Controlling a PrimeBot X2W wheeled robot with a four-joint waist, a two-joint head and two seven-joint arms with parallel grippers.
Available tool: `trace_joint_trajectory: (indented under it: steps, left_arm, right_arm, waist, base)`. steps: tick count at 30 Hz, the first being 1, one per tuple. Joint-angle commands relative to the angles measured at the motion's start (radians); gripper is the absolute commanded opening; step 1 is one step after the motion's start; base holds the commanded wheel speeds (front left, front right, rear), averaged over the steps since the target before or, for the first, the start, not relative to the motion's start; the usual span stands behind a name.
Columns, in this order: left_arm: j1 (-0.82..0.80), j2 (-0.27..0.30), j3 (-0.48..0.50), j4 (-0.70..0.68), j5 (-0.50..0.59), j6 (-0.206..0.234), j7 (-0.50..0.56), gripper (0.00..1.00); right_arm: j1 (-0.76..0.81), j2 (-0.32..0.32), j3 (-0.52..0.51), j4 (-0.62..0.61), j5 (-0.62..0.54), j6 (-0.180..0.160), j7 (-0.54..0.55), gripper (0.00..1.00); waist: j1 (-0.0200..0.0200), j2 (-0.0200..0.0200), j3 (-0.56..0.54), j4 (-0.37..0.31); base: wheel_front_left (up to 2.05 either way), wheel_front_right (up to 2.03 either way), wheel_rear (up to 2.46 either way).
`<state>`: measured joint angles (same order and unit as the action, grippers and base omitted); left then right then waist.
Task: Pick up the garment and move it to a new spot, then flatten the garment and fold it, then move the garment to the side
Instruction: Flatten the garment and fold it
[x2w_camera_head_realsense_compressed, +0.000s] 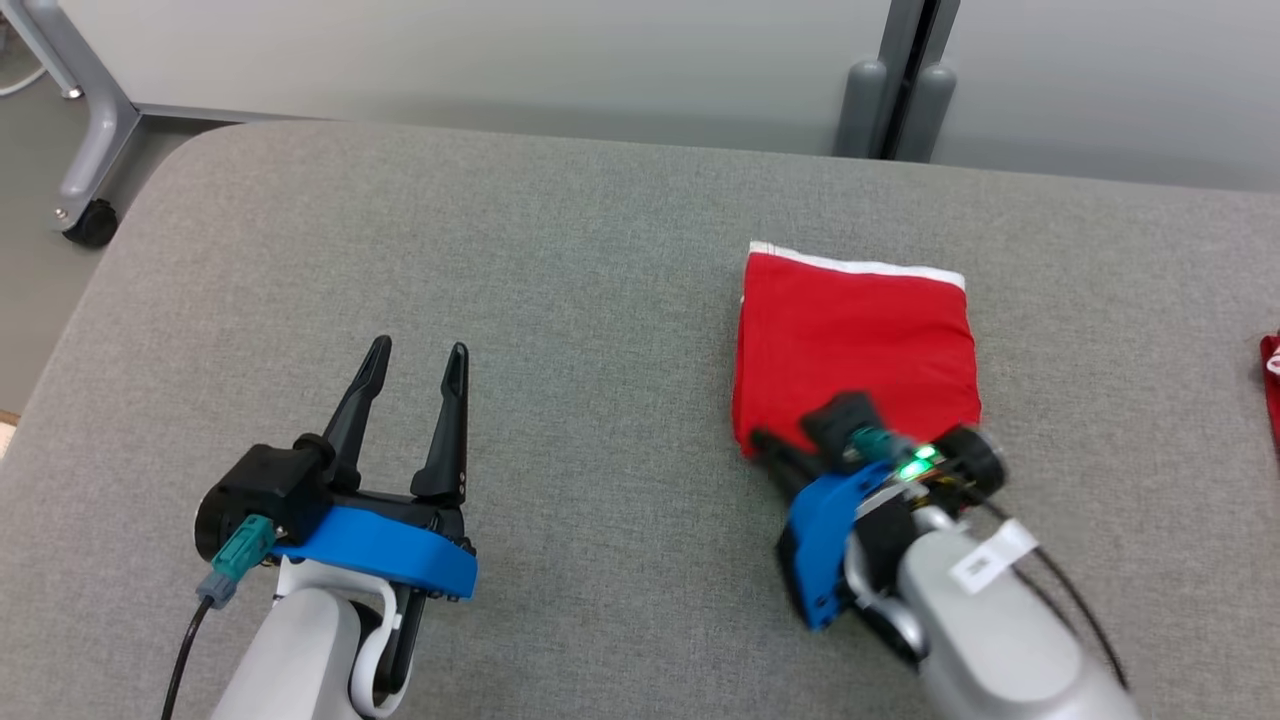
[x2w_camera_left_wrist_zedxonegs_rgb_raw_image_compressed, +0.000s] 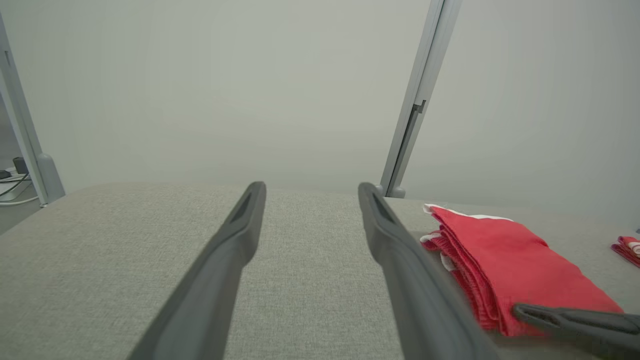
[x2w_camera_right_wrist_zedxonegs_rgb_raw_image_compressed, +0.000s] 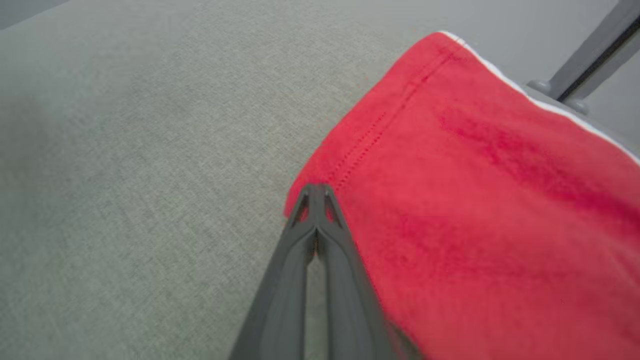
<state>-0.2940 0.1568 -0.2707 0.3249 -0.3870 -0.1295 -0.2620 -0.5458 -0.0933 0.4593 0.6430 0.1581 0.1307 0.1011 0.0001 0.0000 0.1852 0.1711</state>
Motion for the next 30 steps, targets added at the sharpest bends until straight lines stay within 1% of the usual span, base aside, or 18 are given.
trace_joint_trajectory:
  steps: [1, 4, 7, 8, 9, 11, 14, 16, 17, 19, 23, 25, 27, 30]
  left_arm:
    - [0.013, 0.004, 0.002, 0.005, 0.003, -0.001, -0.004, 1.00]
    - [0.027, 0.003, 0.010, 0.009, -0.002, -0.001, -0.004, 1.00]
    - [0.039, 0.002, 0.022, 0.008, -0.002, -0.001, -0.004, 1.00]
    - [0.045, 0.001, 0.025, 0.008, -0.001, -0.001, -0.004, 1.00]
    - [0.051, 0.002, 0.030, 0.008, 0.001, -0.001, -0.004, 1.00]
    - [0.059, 0.003, 0.043, 0.008, 0.006, -0.001, -0.004, 1.00]
    - [0.083, 0.001, 0.073, 0.004, 0.011, 0.000, -0.004, 1.00]
    - [0.102, 0.000, 0.094, 0.000, 0.017, 0.004, -0.004, 1.00]
    - [0.102, 0.000, 0.094, 0.000, 0.017, 0.004, -0.004, 1.00]
    - [0.122, -0.002, 0.120, -0.005, 0.021, 0.008, -0.004, 1.00]
    - [0.160, -0.002, 0.157, -0.015, 0.038, 0.012, -0.004, 1.00]
    - [0.171, 0.000, 0.168, -0.017, 0.050, 0.013, -0.004, 1.00]
    - [0.182, 0.003, 0.180, -0.019, 0.061, 0.015, -0.004, 1.00]
    - [0.192, 0.010, 0.187, -0.009, 0.077, 0.016, -0.004, 1.00]
  right_arm:
    - [0.002, 0.013, 0.060, 0.004, 0.028, 0.000, 0.006, 0.00]
    - [0.016, 0.023, 0.204, -0.022, 0.112, 0.000, 0.019, 0.00]
    - [0.009, 0.017, 0.292, -0.077, 0.192, 0.000, 0.001, 0.00]
    - [0.008, 0.009, 0.301, -0.097, 0.215, 0.000, -0.016, 0.25]
    - [0.011, 0.000, 0.298, -0.117, 0.236, 0.000, -0.036, 1.00]
    - [0.034, -0.014, 0.267, -0.159, 0.276, 0.000, -0.079, 1.00]
    - [0.087, -0.034, 0.169, -0.217, 0.307, 0.000, -0.136, 1.00]
    - [0.130, -0.049, 0.075, -0.252, 0.299, 0.000, -0.166, 1.00]
    - [0.130, -0.049, 0.075, -0.252, 0.299, 0.000, -0.166, 1.00]
    - [0.182, -0.055, -0.027, -0.287, 0.280, 0.000, -0.184, 1.00]
    - [0.282, -0.049, -0.236, -0.363, 0.219, 0.000, -0.185, 1.00]
    - [0.325, -0.039, -0.324, -0.403, 0.184, 0.000, -0.172, 1.00]
    - [0.362, -0.023, -0.391, -0.442, 0.158, 0.000, -0.153, 1.00]
    - [0.404, -0.008, -0.463, -0.488, 0.130, 0.000, -0.131, 1.00]
  waist:
    - [-0.0001, 0.0000, -0.010, -0.004]
    - [-0.0001, 0.0000, -0.025, -0.011]
    - [-0.0001, 0.0000, -0.037, -0.024]
    - [-0.0001, 0.0000, -0.041, -0.028]
    - [-0.0001, 0.0000, -0.047, -0.034]
    - [-0.0001, 0.0000, -0.059, -0.046]
    - [-0.0001, 0.0000, -0.081, -0.069]
    - [-0.0001, 0.0000, -0.095, -0.085]
    - [-0.0001, 0.0000, -0.095, -0.085]
    - [-0.0001, 0.0000, -0.108, -0.104]
    - [-0.0001, 0.0000, -0.128, -0.136]
    - [-0.0001, 0.0000, -0.133, -0.148]
    - [-0.0001, 0.0000, -0.137, -0.159]
    - [-0.0001, 0.0000, -0.147, -0.172]
  base:
    - [0.00, 0.00, 0.00]
    - [0.00, 0.00, 0.00]
    - [0.00, 0.00, 0.00]
    - [0.00, 0.00, 0.00]
    - [0.00, 0.00, 0.00]
    - [0.00, 0.00, 0.00]
    - [0.00, 0.00, 0.00]
    - [0.00, 0.00, 0.00]
    - [0.00, 0.00, 0.00]
    - [0.00, 0.00, 0.00]
    - [0.00, 0.00, 0.00]
    - [0.00, 0.00, 0.00]
    - [0.00, 0.00, 0.00]
    - [0.00, 0.00, 0.00]
